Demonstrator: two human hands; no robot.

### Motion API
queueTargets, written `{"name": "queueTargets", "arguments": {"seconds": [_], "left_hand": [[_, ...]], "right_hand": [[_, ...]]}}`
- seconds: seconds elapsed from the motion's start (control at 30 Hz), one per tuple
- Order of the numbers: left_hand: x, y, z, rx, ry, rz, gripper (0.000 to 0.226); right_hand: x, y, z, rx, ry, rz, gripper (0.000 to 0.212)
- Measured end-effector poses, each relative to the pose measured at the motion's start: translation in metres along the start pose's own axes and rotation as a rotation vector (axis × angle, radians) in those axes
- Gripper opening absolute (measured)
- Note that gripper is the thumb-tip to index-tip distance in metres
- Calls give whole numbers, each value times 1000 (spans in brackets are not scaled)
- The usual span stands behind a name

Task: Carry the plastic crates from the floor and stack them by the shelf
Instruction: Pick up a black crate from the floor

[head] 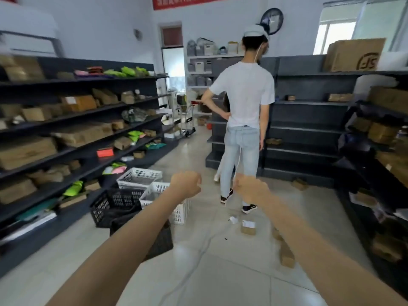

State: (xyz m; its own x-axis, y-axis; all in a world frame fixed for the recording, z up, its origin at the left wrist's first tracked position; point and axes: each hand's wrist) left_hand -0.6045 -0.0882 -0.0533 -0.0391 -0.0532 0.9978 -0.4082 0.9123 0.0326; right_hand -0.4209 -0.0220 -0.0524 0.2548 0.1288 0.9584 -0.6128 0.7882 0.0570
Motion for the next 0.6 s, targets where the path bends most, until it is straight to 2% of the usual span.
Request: {"name": "queueTargets", "arguments": {"seconds": [0.1, 0.2, 0.3, 0.33, 0.47, 0.5, 0.6], "left_hand": [[-1, 12, 47, 77, -3, -26, 30], [-7, 25, 91, 115, 33, -20, 28], [-13, 46, 142, 136, 100, 5, 33], [-13, 54, 160, 145, 121, -1, 35], [-11, 77, 227, 212, 144, -6, 33], [-12, 82, 242, 221, 143, -6, 32], [-28, 100, 285, 272, 155, 15, 34]], "right_hand": [[-16, 34, 31, 108, -22, 71, 20], [-32, 72, 62, 134, 37, 67, 19], [-53, 121, 94, 187, 39, 67, 33], [-59, 138, 106, 192, 35, 69, 32], [-88, 203, 144, 228, 30, 85, 5], [-97, 218, 150, 233, 29, 83, 4], [-114, 255, 175, 239, 19, 76, 33]]}}
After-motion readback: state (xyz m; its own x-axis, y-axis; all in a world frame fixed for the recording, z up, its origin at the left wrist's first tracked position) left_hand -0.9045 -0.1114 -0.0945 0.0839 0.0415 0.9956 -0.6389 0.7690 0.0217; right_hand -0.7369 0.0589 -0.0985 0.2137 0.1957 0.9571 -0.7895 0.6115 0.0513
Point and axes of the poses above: each hand's wrist, its own y-axis towards the middle knuckle, its own x-axis out of the back of the hand, z = x × y, and after that the axes turned 7 degrees about x, right-handed
